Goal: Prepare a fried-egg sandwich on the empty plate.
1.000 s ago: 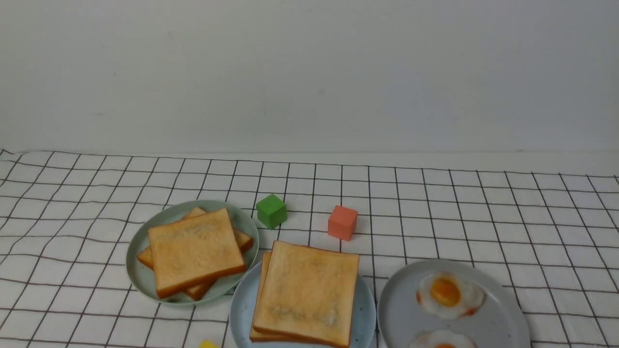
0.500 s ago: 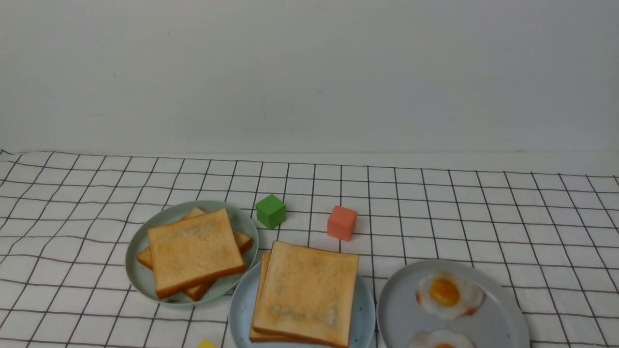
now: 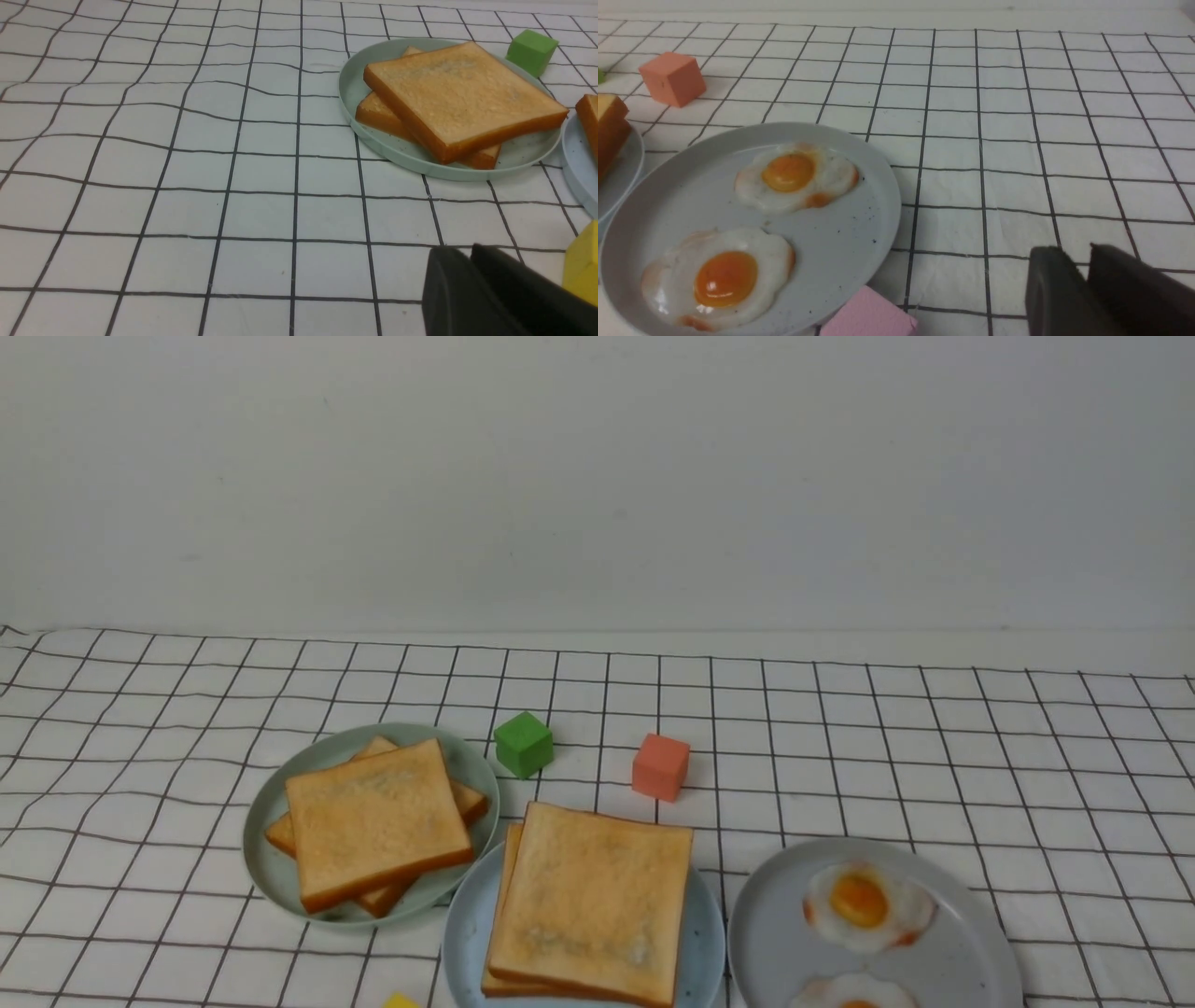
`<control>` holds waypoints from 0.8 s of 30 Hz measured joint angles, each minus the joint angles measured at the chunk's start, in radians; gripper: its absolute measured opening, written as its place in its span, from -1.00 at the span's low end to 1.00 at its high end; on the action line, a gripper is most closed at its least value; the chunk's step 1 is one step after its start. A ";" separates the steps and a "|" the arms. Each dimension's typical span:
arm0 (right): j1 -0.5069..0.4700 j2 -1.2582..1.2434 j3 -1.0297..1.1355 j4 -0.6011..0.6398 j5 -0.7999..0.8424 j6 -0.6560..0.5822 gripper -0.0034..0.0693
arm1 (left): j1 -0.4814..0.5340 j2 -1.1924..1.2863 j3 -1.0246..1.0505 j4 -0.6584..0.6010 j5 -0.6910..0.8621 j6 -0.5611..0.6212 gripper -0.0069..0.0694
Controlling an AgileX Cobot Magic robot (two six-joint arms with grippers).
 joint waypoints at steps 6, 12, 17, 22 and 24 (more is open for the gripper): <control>0.000 0.000 0.001 0.000 -0.003 0.000 -0.49 | 0.000 0.000 0.000 0.000 0.000 0.000 -0.63; 0.000 0.000 0.001 0.000 -0.005 0.000 -0.48 | 0.000 0.000 0.001 0.000 0.003 0.000 -0.63; 0.000 0.000 0.002 0.000 -0.005 0.000 -0.47 | 0.000 0.000 0.001 0.000 0.006 0.000 -0.62; 0.000 0.000 0.002 0.000 -0.005 0.000 -0.45 | 0.000 0.000 0.001 0.000 0.006 0.000 -0.61; 0.000 0.000 0.002 0.000 -0.005 0.000 -0.44 | 0.000 0.000 0.001 0.000 0.006 0.000 -0.60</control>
